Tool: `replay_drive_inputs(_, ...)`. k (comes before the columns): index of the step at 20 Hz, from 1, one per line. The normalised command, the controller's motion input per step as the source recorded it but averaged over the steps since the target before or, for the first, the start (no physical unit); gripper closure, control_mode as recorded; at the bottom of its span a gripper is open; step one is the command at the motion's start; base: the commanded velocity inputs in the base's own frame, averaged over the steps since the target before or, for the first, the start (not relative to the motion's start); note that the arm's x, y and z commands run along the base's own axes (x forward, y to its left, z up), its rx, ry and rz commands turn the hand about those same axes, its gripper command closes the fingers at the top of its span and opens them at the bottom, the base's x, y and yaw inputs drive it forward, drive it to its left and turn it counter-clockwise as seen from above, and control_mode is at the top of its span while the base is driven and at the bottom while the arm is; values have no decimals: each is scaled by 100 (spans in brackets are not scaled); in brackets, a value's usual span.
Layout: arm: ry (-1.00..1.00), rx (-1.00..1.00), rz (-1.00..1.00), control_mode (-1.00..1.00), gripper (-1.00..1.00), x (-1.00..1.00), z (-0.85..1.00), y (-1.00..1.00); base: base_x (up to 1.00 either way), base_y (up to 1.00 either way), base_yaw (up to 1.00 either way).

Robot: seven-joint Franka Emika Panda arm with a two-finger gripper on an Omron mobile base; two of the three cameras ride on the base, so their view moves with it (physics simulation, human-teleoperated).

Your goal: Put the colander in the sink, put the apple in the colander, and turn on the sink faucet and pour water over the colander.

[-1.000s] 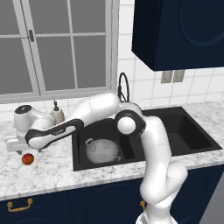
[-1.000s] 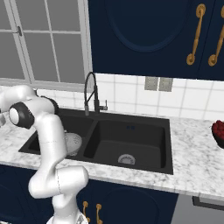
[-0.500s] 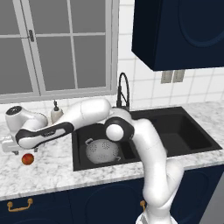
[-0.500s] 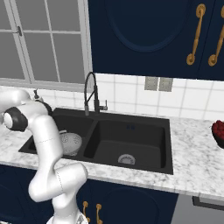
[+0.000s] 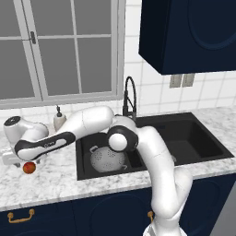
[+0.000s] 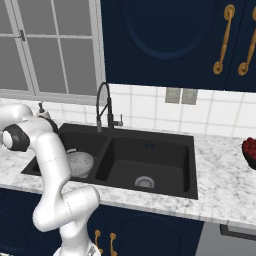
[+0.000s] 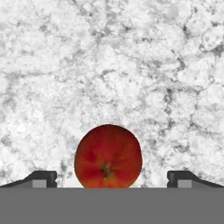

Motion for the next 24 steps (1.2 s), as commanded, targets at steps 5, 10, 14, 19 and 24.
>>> replay_drive_inputs(5,0,5,0,-100,-100,-5,-24,-20,0,0,0)
replay_drive_inputs(10,0,12,0,-100,-100,0,-21,-1,0,0,0)
replay_drive_inputs(14,0,11,0,-100,-100,0,-15,0,0,0,0)
replay_drive_inputs(19,0,6,0,-100,-100,6,-16,0,0,0,0)
replay_drive_inputs(24,1,1,0,-100,100,18,-21,16,0,0,0)
